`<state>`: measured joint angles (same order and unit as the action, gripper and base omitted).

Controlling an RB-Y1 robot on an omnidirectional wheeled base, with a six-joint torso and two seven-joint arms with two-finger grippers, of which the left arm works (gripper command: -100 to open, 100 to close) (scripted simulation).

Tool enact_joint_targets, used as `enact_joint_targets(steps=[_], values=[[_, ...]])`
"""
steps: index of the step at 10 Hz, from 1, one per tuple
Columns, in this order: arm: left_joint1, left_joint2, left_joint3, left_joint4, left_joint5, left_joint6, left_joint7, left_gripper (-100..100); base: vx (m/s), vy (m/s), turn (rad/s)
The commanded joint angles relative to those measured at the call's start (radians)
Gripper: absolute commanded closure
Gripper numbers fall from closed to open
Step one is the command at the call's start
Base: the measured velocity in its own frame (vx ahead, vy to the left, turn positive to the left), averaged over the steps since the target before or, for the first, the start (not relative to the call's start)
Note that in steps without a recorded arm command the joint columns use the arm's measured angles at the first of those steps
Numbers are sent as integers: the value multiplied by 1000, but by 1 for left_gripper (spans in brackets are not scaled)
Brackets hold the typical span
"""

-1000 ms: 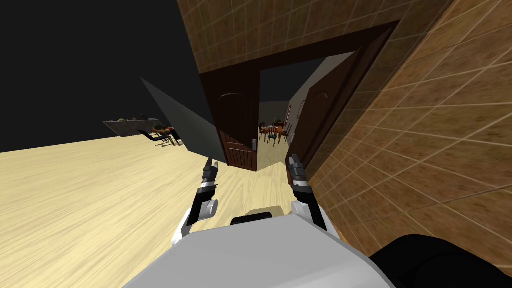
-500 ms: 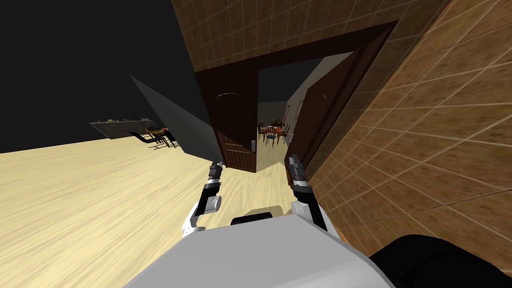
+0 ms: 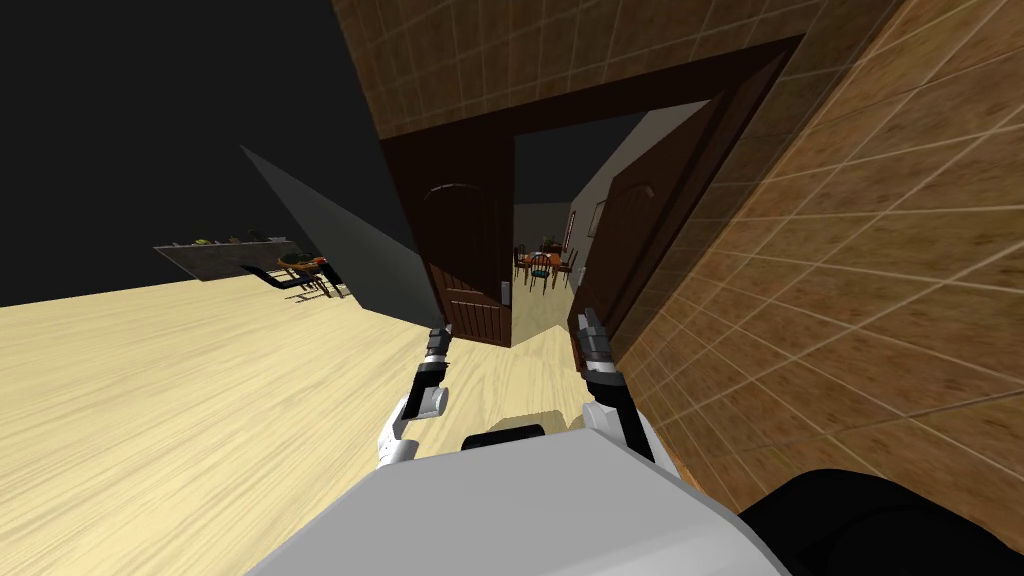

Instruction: Push the door open

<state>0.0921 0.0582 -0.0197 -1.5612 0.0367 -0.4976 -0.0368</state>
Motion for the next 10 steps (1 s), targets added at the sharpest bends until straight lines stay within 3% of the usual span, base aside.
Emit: enact_joint_targets(steps=[1, 5, 6, 8, 9, 10], values=[[-18, 0, -1, 30, 0, 0, 1, -100, 49, 7, -23], [-126, 2, -14, 180, -2, 3, 18, -100, 78, 19, -70], [-126, 2, -14, 199, -2, 3, 18, -100, 74, 11, -18], [-180, 1, -21, 269, -2, 5, 27, -100, 67, 22, -65], [-180, 1, -21, 283, -2, 5, 27, -100, 55, 19, -31], [-206, 0, -24, 318, -3, 6, 31, -100, 53, 22, -36]])
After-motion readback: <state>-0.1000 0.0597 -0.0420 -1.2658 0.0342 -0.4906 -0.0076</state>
